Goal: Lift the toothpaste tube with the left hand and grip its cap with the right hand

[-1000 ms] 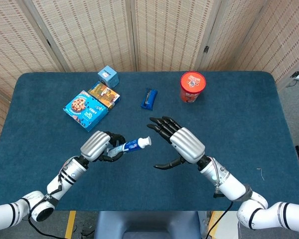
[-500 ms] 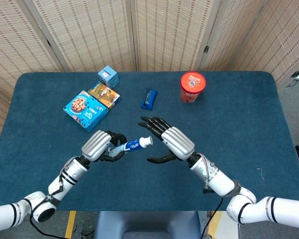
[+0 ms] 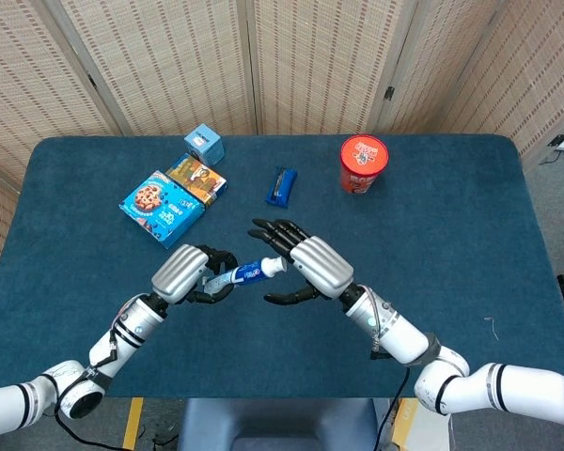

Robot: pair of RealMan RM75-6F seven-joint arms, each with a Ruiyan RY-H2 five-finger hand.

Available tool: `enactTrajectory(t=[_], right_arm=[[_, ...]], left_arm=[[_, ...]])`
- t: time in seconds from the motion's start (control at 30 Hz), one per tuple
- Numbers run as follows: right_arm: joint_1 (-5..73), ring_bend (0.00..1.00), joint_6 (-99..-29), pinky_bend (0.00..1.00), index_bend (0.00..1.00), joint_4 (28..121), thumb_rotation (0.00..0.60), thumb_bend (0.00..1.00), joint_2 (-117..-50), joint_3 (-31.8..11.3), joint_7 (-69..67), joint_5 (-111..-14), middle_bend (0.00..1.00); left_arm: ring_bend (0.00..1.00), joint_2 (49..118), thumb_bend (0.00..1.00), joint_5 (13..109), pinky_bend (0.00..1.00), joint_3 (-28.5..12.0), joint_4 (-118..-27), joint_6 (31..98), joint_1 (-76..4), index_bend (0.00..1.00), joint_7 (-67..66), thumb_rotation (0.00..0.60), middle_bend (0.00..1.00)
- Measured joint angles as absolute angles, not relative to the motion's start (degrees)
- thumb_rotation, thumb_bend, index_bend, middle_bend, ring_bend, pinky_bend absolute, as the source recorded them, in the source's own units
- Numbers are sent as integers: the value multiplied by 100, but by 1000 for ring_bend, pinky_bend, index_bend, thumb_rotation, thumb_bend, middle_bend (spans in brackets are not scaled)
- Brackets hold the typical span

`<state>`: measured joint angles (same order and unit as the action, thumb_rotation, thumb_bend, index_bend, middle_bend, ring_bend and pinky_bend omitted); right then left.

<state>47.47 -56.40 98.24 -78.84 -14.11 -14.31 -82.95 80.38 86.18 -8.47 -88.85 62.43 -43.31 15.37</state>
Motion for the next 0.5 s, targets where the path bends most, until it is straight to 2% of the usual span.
enactTrajectory(t=[0.5], right_arm=[[4907,0,-5647,0,0,9782,54,0,-8088,-1512,-1155,-8131,0]], left_arm=[[749,7943,592,8592,536,-909,-8989,6179,-4383,776,1734,600,836]])
